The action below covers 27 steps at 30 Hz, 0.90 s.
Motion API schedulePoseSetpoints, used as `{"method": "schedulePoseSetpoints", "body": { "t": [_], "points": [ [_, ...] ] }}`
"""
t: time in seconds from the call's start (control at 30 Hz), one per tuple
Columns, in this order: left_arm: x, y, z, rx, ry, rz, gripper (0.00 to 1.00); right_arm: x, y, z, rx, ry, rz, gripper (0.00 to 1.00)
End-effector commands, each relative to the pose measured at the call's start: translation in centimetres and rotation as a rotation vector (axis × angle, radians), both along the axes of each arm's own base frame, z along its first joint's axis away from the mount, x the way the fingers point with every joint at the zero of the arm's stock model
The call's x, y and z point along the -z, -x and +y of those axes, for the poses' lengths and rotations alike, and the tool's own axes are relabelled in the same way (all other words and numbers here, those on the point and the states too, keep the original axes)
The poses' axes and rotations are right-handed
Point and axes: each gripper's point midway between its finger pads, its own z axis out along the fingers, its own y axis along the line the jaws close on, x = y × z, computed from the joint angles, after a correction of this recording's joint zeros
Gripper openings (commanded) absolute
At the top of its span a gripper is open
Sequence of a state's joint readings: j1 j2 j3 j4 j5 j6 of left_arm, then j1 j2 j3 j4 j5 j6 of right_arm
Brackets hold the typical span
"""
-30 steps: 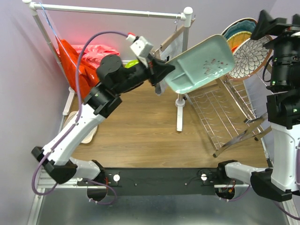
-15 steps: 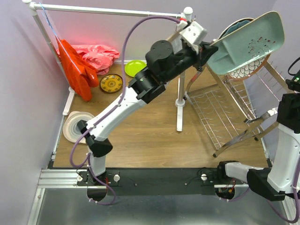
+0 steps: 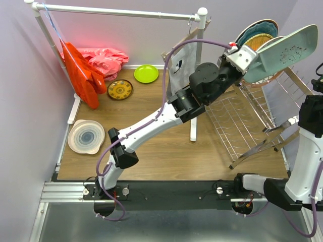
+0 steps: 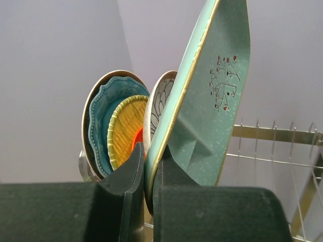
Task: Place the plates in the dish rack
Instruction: Insert the plate into the dish rack
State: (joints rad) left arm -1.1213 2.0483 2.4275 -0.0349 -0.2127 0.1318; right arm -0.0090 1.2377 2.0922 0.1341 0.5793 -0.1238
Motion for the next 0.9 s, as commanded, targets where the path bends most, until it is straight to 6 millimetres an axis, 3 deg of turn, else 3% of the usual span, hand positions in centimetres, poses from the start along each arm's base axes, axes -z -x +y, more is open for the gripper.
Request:
{"method": "schedulePoseSetpoints", "body": {
  "t": [0.0, 0.27, 0.6, 0.87],
  "points": [
    [-9.1, 0.6, 4.5, -0.139, 0.277, -0.172, 0.0, 0.3, 0.0, -1.4, 0.062, -0.024, -0.004, 1.0],
    [-7.9, 0.3, 3.2, -0.186, 0.235, -0.211, 0.0, 0.9, 0.7, -2.7, 0.112, -0.048, -0.007, 1.0],
    [-6.5, 1.4, 1.7, -0.193, 0.155, -0.247, 0.0, 1.4, 1.1, -3.0, 0.12, -0.057, -0.007, 1.0],
    [-5.2, 1.2, 1.1, -0.216, 0.11, -0.246, 0.0, 1.6, 1.5, -3.2, 0.127, -0.064, -0.005, 1.0]
  ]
}}
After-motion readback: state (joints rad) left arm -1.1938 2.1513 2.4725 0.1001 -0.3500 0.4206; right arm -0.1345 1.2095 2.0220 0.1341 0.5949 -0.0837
